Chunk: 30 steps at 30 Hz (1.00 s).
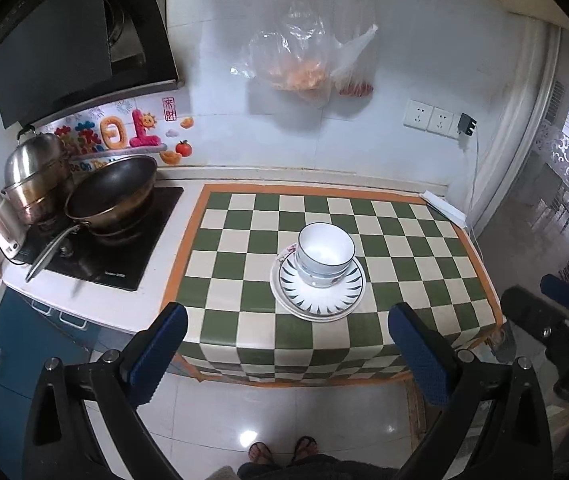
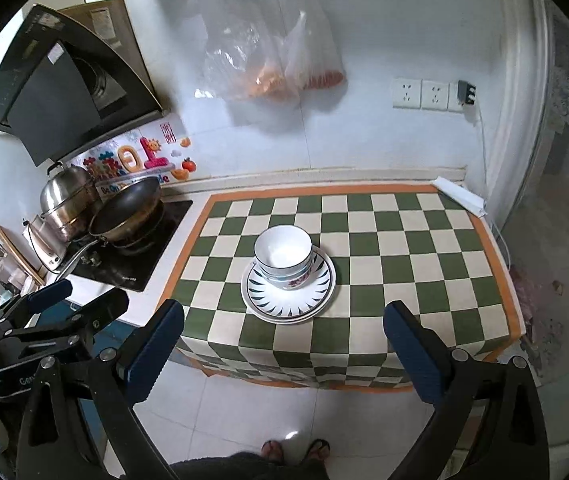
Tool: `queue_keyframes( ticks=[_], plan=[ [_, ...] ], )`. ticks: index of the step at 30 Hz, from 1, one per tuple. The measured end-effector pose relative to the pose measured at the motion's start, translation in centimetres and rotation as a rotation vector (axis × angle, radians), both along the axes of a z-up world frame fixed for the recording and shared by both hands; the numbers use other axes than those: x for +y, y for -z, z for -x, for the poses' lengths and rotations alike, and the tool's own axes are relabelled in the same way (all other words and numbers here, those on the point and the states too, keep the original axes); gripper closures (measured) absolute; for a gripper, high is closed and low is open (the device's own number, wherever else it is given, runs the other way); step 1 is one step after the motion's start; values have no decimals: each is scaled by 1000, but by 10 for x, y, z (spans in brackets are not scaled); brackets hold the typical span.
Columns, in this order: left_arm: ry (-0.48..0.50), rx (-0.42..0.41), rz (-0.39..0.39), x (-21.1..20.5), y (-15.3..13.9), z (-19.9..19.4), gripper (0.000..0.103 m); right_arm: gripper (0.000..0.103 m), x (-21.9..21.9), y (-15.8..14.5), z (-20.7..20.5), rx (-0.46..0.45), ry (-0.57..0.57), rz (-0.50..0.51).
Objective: Organize plates and bowls
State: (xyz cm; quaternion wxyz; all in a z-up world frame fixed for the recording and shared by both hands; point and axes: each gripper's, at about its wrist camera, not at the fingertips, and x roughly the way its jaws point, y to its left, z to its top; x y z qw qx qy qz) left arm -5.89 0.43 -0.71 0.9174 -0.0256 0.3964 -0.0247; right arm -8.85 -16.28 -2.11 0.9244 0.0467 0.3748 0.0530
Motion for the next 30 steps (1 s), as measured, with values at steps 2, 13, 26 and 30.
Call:
queue_keyframes(
  ticks=[2,13,26,30],
  plan=[
    [-3,-13,-11,5,-4,8,0,1,5,-3,8,-13,7,0],
    [-20,-24,-38,28,-8,25,0,1,29,0,22,-14,16,-17],
    [18,-28,-23,30,-11,29,0,1,34,2,25,-18,42,-24],
    [22,-36,-18,32,-14,30,0,1,34,0,29,-26,50,-11]
  ],
)
